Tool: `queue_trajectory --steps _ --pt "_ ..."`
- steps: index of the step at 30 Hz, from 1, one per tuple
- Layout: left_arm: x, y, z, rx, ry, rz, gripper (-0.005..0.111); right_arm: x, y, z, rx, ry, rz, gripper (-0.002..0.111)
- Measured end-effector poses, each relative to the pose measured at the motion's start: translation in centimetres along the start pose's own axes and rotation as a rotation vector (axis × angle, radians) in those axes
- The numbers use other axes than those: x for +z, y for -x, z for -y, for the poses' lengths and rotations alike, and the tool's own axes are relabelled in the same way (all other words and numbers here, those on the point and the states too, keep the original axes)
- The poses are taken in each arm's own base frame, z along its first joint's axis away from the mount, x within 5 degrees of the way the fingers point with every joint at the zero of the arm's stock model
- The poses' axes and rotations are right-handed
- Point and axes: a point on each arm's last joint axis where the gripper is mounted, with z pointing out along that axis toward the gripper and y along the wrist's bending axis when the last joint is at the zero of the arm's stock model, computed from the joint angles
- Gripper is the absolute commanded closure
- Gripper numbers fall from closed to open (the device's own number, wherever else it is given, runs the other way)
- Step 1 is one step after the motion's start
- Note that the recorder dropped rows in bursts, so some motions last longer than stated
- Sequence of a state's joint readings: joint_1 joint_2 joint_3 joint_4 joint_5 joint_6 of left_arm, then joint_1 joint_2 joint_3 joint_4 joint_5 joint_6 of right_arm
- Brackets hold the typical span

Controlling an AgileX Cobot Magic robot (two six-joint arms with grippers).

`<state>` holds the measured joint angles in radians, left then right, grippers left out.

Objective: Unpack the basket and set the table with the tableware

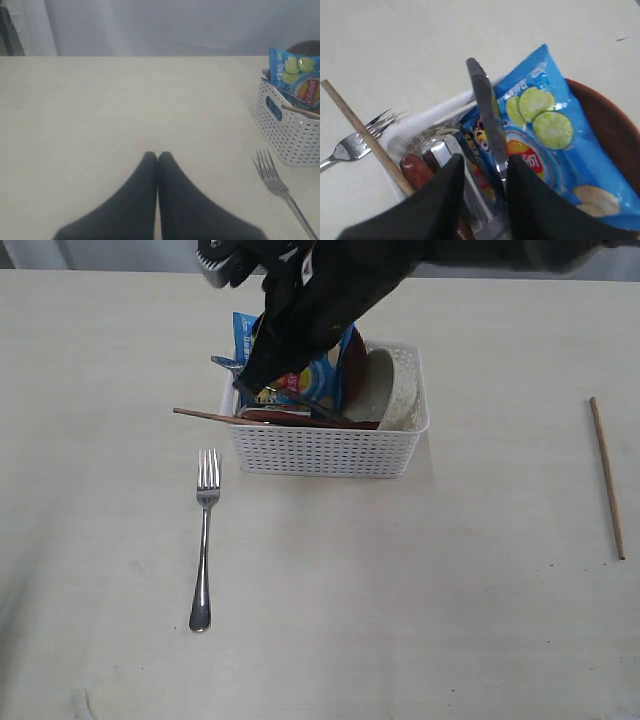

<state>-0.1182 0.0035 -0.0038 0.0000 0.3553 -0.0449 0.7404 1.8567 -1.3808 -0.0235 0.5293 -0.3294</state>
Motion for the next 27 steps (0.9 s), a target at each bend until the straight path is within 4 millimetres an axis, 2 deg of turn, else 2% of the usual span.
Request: queue_trajectory --steps 6,15,19,27 --pt "0.0 0.0 0.0 0.0 0.0 0.0 0.107 3.0 -0.5 -0.8 -0.021 -0.014 -0.013 0.079" --pt "0.0 0.0 0.0 0.0 0.0 0.0 0.107 5.2 -0.4 -2.2 -0.114 -0.026 0.018 0.079" --pt "0.0 0.0 0.0 0.0 0.0 0.0 0.107 6.0 -0.3 -2.6 -0.134 -0.031 0.04 0.079" --pt "0.0 0.0 0.0 0.0 0.0 0.0 0.107 6.0 0.1 -2.4 -0.135 -0.061 0.076 0.077"
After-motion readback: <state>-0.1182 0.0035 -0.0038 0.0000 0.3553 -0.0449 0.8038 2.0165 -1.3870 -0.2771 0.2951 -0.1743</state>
